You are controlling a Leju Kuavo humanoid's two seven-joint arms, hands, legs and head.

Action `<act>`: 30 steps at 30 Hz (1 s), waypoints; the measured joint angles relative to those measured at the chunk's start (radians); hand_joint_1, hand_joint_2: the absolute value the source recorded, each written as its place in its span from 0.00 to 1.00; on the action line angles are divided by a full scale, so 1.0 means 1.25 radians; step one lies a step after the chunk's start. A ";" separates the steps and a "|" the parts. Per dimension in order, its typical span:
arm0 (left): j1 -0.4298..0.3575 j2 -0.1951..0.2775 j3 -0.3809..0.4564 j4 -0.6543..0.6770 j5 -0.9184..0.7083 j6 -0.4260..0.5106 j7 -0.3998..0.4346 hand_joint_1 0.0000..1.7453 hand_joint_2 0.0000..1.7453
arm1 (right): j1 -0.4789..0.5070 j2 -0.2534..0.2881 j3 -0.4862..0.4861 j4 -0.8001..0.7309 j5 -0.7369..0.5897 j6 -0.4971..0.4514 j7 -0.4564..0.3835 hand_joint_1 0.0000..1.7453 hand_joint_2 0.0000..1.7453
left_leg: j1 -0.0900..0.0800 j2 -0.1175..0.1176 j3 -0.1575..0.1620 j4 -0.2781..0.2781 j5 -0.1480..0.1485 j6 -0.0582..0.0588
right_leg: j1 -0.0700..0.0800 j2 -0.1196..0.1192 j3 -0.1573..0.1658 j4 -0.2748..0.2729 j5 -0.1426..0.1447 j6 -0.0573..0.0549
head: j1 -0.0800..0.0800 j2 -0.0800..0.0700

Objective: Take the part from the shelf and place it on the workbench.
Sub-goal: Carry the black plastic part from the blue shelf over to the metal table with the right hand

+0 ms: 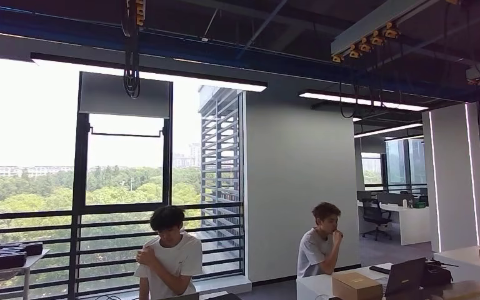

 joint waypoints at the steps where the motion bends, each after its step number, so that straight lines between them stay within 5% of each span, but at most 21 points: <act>1: 0.000 0.000 0.000 0.000 0.001 0.000 0.000 0.00 1.00 | 0.000 0.000 0.001 0.001 0.000 0.000 0.000 1.00 1.00 | 0.000 0.000 0.000 -0.014 0.024 0.001 | 0.000 0.001 0.005 0.000 -0.003 0.001 | 0.001 0.000; 3: 0.000 0.000 0.000 0.000 0.001 0.000 0.000 0.00 1.00 | 0.000 0.000 0.002 0.003 0.000 0.000 0.000 1.00 1.00 | -0.001 0.000 0.031 -0.106 0.090 0.008 | 0.000 0.003 0.017 0.000 -0.010 0.004 | 0.002 0.000; 5: 0.000 0.001 0.000 0.000 0.001 0.000 0.000 0.00 1.00 | 0.000 0.000 0.003 0.004 0.000 0.000 0.000 1.00 1.00 | -0.005 0.000 0.063 -0.185 0.119 0.018 | 0.001 0.004 0.022 0.000 -0.016 0.011 | 0.002 0.000; 10: 0.000 -0.001 0.000 0.000 0.002 0.000 0.000 0.00 1.00 | -0.002 0.000 0.004 0.006 0.000 0.001 0.001 1.00 1.00 | -0.004 -0.002 0.083 -0.224 0.112 0.039 | 0.001 0.001 0.013 0.013 -0.029 0.034 | -0.001 0.000; 13: 0.000 -0.002 0.000 0.000 0.003 0.000 0.001 0.00 1.00 | -0.002 0.000 0.004 0.008 0.000 0.002 0.001 1.00 1.00 | -0.002 -0.001 0.087 -0.228 0.111 0.047 | 0.000 0.002 -0.055 0.140 -0.085 0.040 | -0.006 0.000; 15: 0.000 -0.002 0.000 0.000 0.003 0.000 0.001 0.00 1.00 | -0.001 0.000 0.005 0.011 -0.001 0.002 0.001 1.00 1.00 | -0.002 0.000 0.090 -0.227 0.107 0.049 | 0.000 0.002 -0.099 0.208 -0.093 0.043 | -0.008 0.000; 17: 0.000 -0.002 0.000 0.000 0.004 -0.001 0.002 0.00 1.00 | 0.000 0.000 0.005 0.014 -0.002 0.002 0.001 1.00 1.00 | -0.002 -0.002 0.097 -0.225 0.100 0.047 | 0.000 0.002 -0.091 0.167 -0.044 0.042 | -0.009 0.000; 20: 0.000 -0.002 0.000 0.000 0.004 -0.001 0.002 0.00 1.00 | -0.001 0.000 0.005 0.016 -0.002 0.002 0.002 1.00 1.00 | -0.005 -0.004 0.105 -0.220 0.088 0.036 | 0.002 0.001 -0.033 0.031 0.019 0.033 | -0.008 0.000; 25: -0.001 -0.001 0.001 0.000 0.006 -0.001 0.002 0.00 1.00 | -0.001 0.001 0.006 0.016 -0.002 0.003 0.001 1.00 1.00 | -0.006 -0.001 0.106 -0.210 0.070 0.015 | 0.001 0.003 -0.014 0.001 0.011 0.012 | -0.006 0.000; 29: 0.000 -0.001 0.000 0.000 0.007 -0.001 0.002 0.00 1.00 | -0.002 0.003 0.006 0.017 -0.002 0.003 0.002 1.00 1.00 | 0.000 0.000 0.023 -0.041 -0.002 0.001 | -0.001 0.001 -0.001 -0.003 0.004 0.000 | 0.000 0.000; 30: 0.000 -0.001 0.000 0.000 0.007 -0.001 0.002 0.00 1.00 | -0.002 0.004 0.007 0.018 -0.002 0.003 0.002 1.00 1.00 | 0.001 0.000 0.003 -0.010 -0.004 0.000 | -0.001 0.001 0.001 -0.003 0.001 0.000 | 0.000 0.000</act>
